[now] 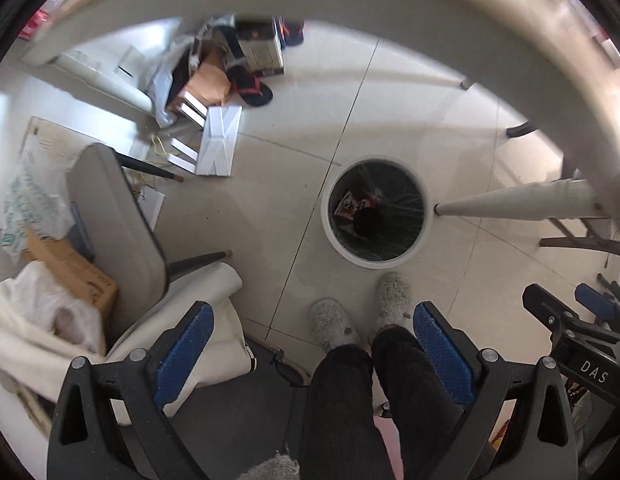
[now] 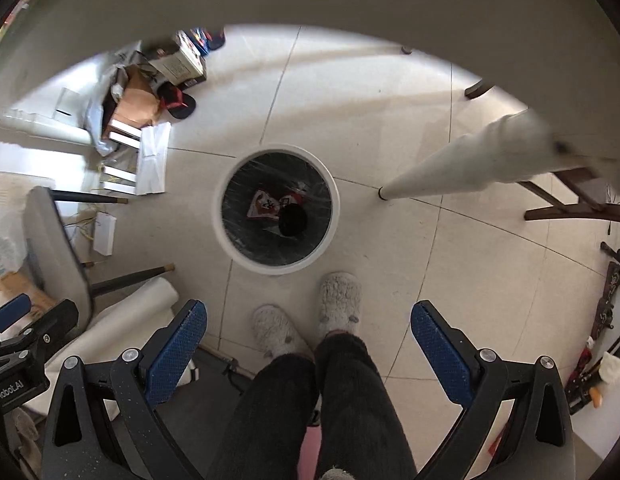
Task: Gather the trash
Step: 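Grasp the white medicine sheet with the right tool while the left tool grasps the cream box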
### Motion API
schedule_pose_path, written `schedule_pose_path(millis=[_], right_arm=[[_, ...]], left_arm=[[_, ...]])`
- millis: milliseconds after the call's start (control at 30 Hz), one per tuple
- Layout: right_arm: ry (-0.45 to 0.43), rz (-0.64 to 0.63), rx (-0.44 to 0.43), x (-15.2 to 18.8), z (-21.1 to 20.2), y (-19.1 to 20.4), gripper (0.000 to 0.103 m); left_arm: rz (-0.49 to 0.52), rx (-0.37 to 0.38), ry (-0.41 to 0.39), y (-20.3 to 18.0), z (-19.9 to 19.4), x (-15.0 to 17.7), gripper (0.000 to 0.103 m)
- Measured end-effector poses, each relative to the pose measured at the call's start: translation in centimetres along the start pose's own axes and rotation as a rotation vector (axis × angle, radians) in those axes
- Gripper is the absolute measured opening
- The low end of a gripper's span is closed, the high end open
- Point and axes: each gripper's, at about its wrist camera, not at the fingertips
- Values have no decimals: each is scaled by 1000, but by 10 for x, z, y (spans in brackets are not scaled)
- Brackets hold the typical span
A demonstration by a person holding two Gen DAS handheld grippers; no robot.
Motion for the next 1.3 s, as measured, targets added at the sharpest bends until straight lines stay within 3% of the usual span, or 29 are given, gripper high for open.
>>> schedule_pose_path(millis=[200,300,400,533,633,767,867,1067,1233,1300], right_arm=[[-54,74,-66,-9,-106,-8,103],[-95,116,-96,-25,-152,-21,103],[-137,153,-113,-53,-189,-38,103],[-180,209,-102,-105,-212,-72,103],[-194,238,-66,-157,-205,-103,103],[-165,230,-2,-229,-165,-127,103],[-129,201,32,-277,-129,-133,103],[-77,151,63,-339,-73,-122,103],[-37,125,85,-367,-42,-114,103],[-18,119,99,-373,-33,-112,103]], left_arm=[[-18,18,-109,-5,-82,-22,102],[-30,44,-171,-14,-113,-47,103],[-11,17,-216,-29,-128,-79,103],[-80,-1,-171,-42,-126,-131,103],[-226,32,-107,-45,-109,-169,103],[-493,55,-10,-38,-76,-214,102],[-666,62,56,-36,-48,-240,102],[-971,85,157,-25,1,-273,102],[-1058,10,248,-23,28,-277,102],[-1027,-26,262,-28,34,-275,93]])
Point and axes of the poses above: each gripper's, at about its wrist camera, not at the fingertips, and z roughly the way its jaws point, y to its left, x to its underside, and after that the axes turned 13 degrees about -y, right-handed
